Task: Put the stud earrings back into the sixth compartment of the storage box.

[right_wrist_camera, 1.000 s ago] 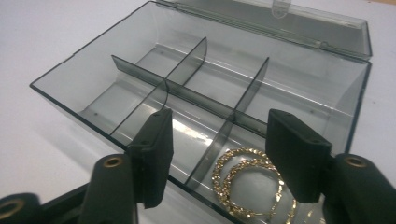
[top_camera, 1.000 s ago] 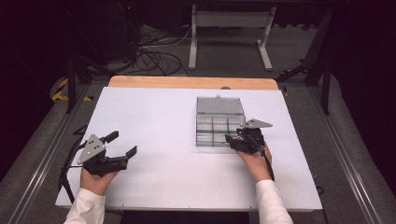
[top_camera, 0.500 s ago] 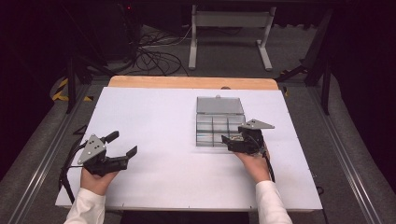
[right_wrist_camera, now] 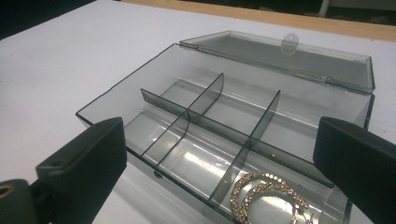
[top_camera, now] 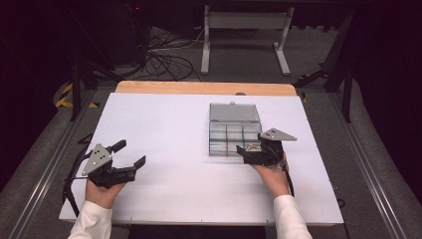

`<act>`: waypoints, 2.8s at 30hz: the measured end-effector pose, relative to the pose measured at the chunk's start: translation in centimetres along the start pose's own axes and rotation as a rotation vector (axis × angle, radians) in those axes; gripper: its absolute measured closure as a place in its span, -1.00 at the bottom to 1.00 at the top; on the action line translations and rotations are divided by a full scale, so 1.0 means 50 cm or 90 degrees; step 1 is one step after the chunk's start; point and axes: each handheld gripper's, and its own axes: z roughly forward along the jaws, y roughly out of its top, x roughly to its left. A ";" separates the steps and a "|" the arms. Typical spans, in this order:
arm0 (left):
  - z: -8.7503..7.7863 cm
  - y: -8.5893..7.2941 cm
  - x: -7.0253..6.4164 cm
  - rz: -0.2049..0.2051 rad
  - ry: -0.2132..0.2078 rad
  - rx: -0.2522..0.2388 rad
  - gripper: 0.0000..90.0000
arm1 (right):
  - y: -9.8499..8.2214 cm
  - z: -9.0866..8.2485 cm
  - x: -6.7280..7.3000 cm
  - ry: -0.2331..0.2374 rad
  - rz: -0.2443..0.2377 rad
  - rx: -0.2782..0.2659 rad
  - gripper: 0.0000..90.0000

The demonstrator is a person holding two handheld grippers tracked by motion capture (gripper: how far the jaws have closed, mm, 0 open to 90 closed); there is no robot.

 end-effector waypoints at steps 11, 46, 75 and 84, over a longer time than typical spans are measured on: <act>0.000 0.000 0.001 0.002 0.001 0.001 -0.71 | -0.004 -0.014 0.001 0.001 -0.007 -0.026 -0.99; 0.001 -0.001 0.001 0.000 0.000 -0.001 -0.71 | -0.018 -0.076 -0.014 -0.001 -0.014 -0.106 -0.99; -0.003 -0.003 0.001 0.004 -0.004 -0.001 -0.72 | -0.044 -0.139 -0.039 -0.010 -0.009 -0.130 -0.99; -0.008 -0.005 0.004 0.005 -0.003 0.002 -0.72 | -0.053 -0.160 -0.052 -0.014 -0.014 -0.127 -0.99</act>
